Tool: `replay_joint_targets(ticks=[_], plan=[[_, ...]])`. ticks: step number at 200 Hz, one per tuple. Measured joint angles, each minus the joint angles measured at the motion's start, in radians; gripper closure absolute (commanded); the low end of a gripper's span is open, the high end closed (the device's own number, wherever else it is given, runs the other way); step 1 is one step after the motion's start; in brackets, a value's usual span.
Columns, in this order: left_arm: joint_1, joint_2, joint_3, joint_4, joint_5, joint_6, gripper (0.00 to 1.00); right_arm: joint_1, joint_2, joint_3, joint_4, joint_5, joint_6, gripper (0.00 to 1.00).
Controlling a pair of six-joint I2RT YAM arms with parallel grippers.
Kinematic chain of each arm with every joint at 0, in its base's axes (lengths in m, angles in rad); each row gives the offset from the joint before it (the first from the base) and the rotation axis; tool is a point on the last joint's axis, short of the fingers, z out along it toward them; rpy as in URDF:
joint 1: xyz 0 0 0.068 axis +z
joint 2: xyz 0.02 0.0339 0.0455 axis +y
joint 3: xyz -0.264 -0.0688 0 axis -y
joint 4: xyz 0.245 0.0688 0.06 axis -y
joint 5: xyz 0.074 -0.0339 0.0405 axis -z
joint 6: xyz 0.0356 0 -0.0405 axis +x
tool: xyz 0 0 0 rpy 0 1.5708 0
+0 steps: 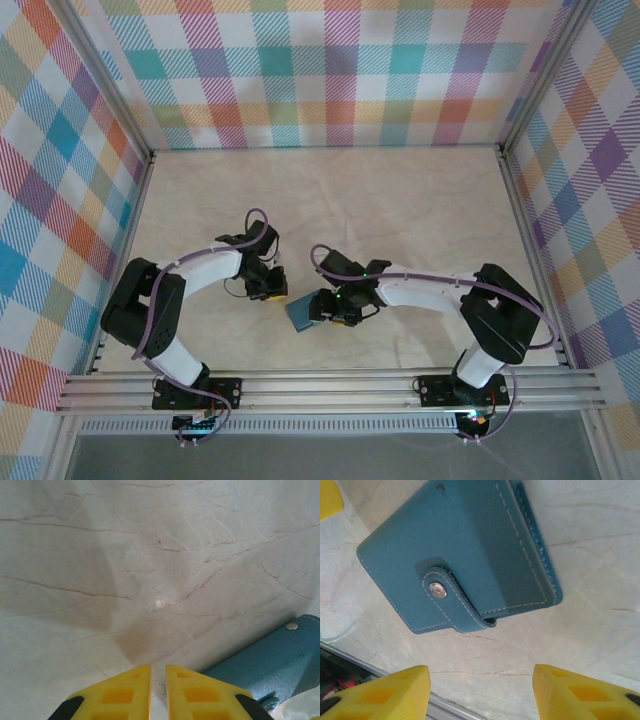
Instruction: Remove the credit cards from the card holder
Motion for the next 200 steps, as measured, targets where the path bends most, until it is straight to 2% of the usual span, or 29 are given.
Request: replay_joint_targets(ticks=[41,100,151,200], plan=[[-0.01,0.038,0.005,-0.001,0.037,0.022,0.84,-0.003,0.082,-0.006,0.087,-0.026,0.046,0.42],[-0.049,0.031,-0.02,0.026,0.035,0.023,0.84,-0.05,0.116,0.018,0.101,-0.056,0.048,0.42],[-0.135,-0.048,-0.106,0.053,0.037,-0.032,0.84,-0.12,0.164,0.106,0.081,-0.048,-0.044,0.4],[-0.195,-0.108,-0.163,0.054,0.044,-0.103,0.82,-0.132,0.18,0.204,0.022,-0.054,-0.14,0.43]])
